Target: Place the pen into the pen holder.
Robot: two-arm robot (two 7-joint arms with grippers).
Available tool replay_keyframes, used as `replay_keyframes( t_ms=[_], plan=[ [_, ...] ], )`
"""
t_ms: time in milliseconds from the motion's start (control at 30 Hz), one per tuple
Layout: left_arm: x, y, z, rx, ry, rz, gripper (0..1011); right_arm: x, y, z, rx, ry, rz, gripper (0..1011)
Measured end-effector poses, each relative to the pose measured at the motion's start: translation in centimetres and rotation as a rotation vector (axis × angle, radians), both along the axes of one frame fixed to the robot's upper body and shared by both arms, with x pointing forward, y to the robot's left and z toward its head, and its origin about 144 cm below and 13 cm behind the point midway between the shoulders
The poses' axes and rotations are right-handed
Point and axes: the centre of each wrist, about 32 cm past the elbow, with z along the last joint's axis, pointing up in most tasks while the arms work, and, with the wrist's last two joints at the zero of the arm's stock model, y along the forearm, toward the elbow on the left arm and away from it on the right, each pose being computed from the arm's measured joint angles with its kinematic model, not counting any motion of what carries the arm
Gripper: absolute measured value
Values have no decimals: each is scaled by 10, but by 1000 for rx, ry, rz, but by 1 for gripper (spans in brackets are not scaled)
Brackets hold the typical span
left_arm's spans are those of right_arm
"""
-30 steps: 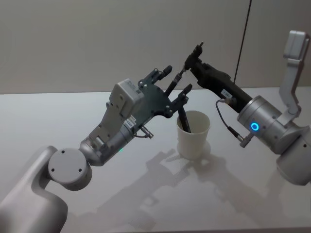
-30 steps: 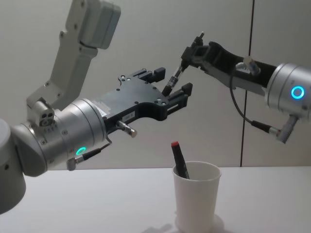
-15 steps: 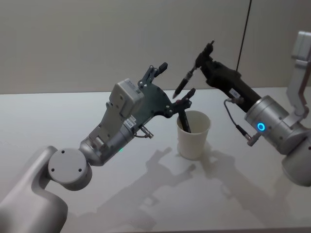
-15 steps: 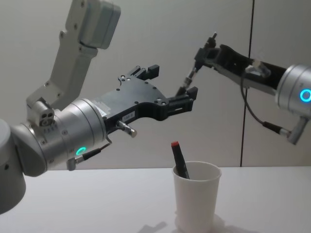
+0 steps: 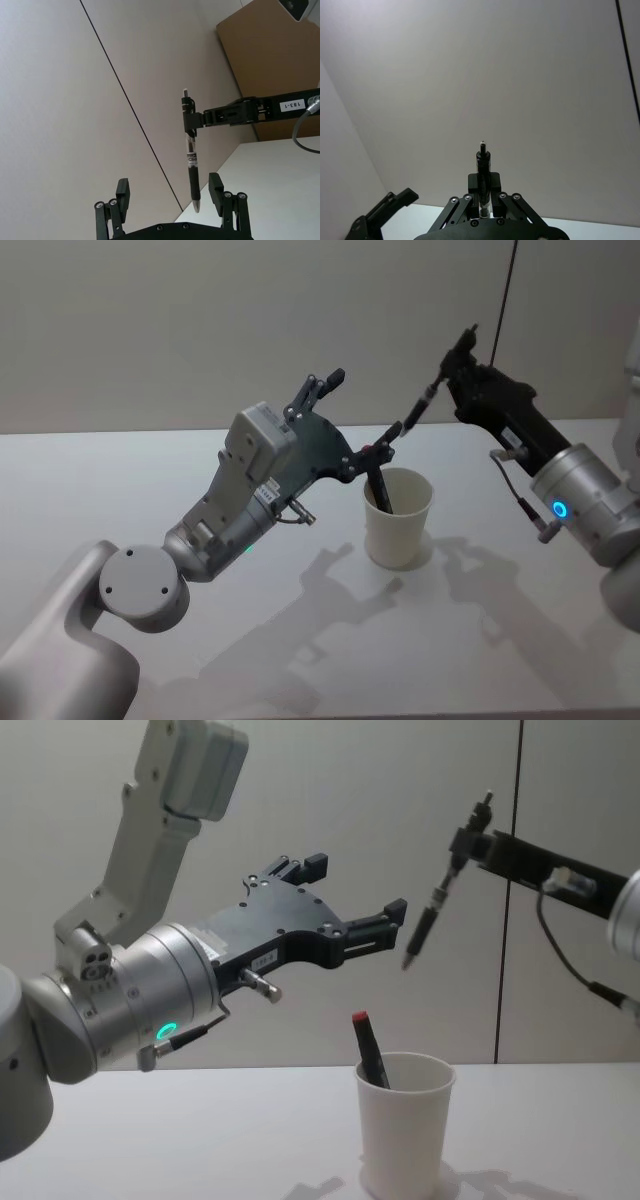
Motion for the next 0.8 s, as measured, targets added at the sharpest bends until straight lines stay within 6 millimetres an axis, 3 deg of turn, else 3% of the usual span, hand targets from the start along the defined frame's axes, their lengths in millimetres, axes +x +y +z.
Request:
replay_keyframes(
  t_ms=[800],
  plan=[
    [0, 0, 0, 0, 0, 0, 1000, -8, -14, -32, -163, -50, -67, 125]
  ],
)
